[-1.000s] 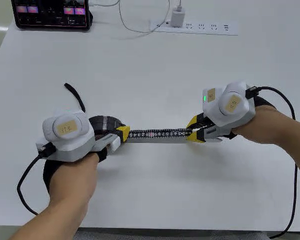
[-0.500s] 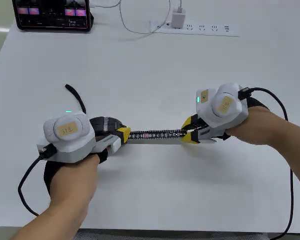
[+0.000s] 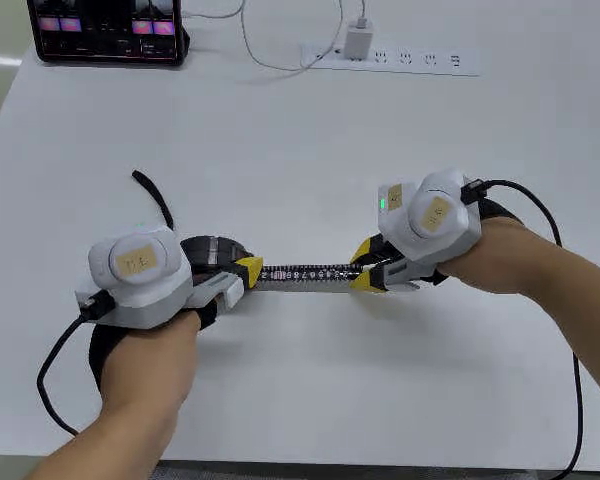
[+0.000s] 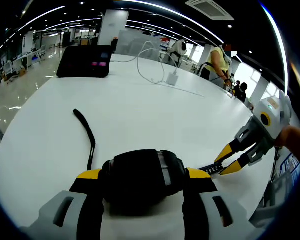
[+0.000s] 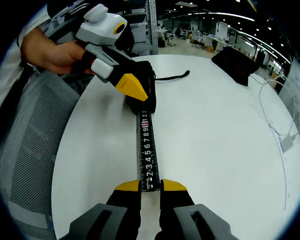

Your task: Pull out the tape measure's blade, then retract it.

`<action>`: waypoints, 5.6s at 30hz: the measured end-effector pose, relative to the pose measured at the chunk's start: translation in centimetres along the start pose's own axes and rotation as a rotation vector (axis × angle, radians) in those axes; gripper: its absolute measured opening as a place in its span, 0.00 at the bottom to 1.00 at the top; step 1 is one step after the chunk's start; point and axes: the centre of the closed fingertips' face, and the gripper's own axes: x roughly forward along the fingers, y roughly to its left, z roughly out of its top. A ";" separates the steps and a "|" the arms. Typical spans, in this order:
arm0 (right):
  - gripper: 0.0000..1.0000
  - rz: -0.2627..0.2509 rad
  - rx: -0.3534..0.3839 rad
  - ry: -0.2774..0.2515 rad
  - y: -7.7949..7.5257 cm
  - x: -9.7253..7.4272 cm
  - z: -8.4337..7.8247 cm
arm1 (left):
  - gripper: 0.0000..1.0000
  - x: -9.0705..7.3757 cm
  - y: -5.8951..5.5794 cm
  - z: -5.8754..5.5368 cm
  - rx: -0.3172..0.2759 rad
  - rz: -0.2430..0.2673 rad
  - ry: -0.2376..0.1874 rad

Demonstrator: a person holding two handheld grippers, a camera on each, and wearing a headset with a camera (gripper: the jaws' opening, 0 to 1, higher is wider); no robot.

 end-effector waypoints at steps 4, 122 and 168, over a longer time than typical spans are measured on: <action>0.09 0.000 0.000 -0.004 0.0 0.1 0.3 | 0.60 0.0 0.0 0.0 0.000 0.000 -0.001; 0.09 0.023 0.014 -0.112 0.5 5.3 7.6 | 0.60 0.2 0.3 0.0 -0.029 -0.017 -0.014; 0.11 0.034 0.054 -0.136 0.8 6.5 9.4 | 0.62 0.2 0.1 0.0 -0.014 -0.020 -0.016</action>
